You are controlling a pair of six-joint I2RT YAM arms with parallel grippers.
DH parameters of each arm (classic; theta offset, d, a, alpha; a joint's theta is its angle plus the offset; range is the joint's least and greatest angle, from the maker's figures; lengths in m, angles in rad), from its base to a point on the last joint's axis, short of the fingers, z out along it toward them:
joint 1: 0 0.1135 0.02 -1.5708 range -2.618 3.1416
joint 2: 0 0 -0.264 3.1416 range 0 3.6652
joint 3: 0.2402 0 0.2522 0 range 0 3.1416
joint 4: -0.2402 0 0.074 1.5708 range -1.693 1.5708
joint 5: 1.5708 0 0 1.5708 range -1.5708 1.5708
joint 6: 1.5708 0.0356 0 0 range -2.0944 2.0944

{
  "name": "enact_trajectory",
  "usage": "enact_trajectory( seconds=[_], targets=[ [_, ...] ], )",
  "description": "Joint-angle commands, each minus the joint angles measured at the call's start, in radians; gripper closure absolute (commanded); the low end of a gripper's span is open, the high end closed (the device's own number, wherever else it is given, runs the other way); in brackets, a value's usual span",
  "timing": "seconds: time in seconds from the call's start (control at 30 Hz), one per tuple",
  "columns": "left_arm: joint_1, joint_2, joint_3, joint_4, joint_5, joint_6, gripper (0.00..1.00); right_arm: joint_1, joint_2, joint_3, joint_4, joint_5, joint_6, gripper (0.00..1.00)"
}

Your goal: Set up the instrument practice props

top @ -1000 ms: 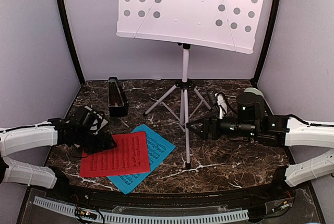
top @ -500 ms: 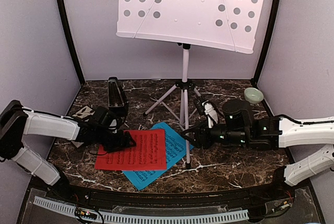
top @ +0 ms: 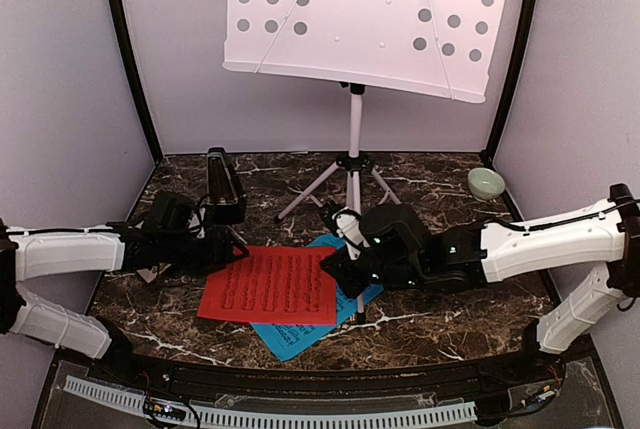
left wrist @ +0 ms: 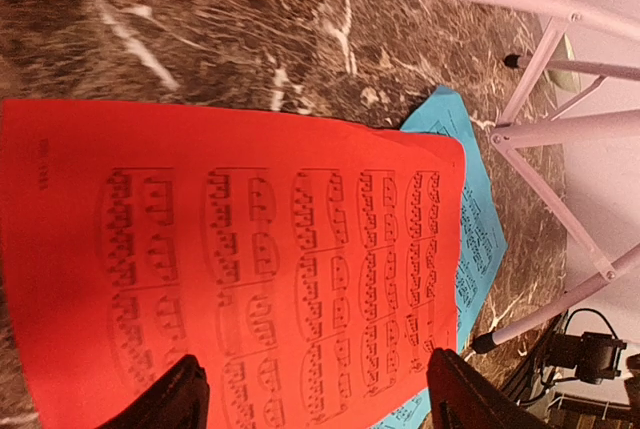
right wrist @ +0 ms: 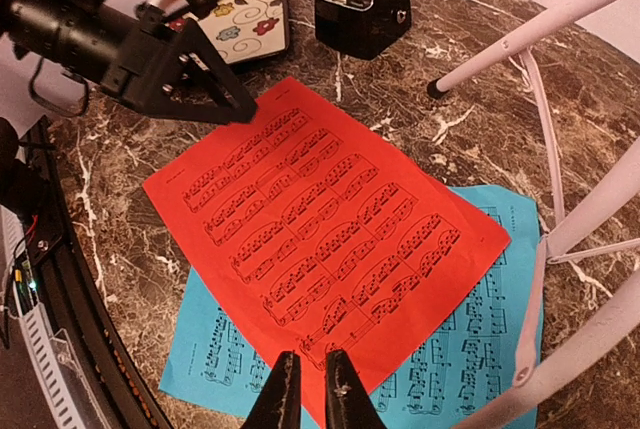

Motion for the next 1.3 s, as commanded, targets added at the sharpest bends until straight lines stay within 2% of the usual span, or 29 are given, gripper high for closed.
enact_trajectory(
  seconds=[0.0, 0.2, 0.37, 0.57, 1.0, 1.27],
  targets=[
    [0.051, -0.18, -0.089, -0.183, -0.023, -0.03, 0.21, 0.061, 0.097, 0.102, -0.043, 0.113, -0.033, 0.92],
    [0.112, -0.356, -0.16, -0.344, -0.063, -0.099, 0.18, 0.089, 0.295, 0.269, -0.16, 0.173, -0.025, 1.0],
    [0.181, -0.484, -0.22, -0.419, -0.058, -0.124, 0.16, 0.088, 0.423, 0.351, -0.187, 0.202, -0.02, 1.0],
    [0.206, -0.457, -0.347, -0.242, 0.118, -0.161, 0.18, 0.071, 0.556, 0.457, -0.239, 0.198, -0.017, 1.0],
    [0.206, -0.484, -0.451, -0.117, 0.19, -0.174, 0.27, 0.033, 0.705, 0.497, -0.226, 0.098, -0.038, 1.0],
    [0.206, -0.497, -0.46, 0.041, 0.232, -0.191, 0.3, 0.035, 0.72, 0.467, -0.183, 0.059, -0.039, 1.0]
  ],
)
